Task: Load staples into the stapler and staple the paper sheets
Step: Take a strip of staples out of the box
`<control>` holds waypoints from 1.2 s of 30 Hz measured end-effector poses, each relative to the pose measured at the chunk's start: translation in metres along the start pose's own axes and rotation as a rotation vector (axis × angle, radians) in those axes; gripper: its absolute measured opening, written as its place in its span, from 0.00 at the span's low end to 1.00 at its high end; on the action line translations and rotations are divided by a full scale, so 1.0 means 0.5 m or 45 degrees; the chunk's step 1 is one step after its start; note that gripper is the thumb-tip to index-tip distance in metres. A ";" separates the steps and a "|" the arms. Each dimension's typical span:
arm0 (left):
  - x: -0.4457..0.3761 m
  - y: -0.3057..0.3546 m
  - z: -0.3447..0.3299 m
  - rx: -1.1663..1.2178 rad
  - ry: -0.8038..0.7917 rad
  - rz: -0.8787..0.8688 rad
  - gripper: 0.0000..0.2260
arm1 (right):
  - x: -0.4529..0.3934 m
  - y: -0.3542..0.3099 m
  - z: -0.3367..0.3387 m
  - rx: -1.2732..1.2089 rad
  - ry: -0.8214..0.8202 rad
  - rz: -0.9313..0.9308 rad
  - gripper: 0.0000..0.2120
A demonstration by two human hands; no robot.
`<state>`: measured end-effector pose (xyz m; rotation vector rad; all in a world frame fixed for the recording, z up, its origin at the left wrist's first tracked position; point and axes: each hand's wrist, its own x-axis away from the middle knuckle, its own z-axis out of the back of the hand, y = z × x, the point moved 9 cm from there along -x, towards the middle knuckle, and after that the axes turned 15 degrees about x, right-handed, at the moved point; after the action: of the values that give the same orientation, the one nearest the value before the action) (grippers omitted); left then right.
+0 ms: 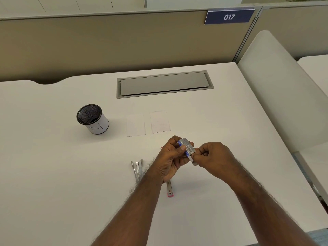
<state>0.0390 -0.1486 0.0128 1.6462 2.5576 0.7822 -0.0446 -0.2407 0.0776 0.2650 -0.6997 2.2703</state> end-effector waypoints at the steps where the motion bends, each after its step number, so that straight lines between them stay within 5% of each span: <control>1: 0.000 0.000 0.000 0.005 0.000 0.005 0.04 | 0.001 0.000 0.001 0.019 0.026 -0.001 0.08; 16: 0.005 0.007 0.001 0.127 -0.001 -0.016 0.04 | 0.035 -0.026 0.033 0.249 0.297 0.204 0.07; 36: 0.001 0.013 0.014 0.270 0.062 -0.046 0.08 | 0.071 -0.018 0.057 -0.262 0.392 0.434 0.12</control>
<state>0.0462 -0.1431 0.0095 1.6462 2.7814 0.5730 -0.0641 -0.2304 0.1185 -0.3202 -0.8542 2.4554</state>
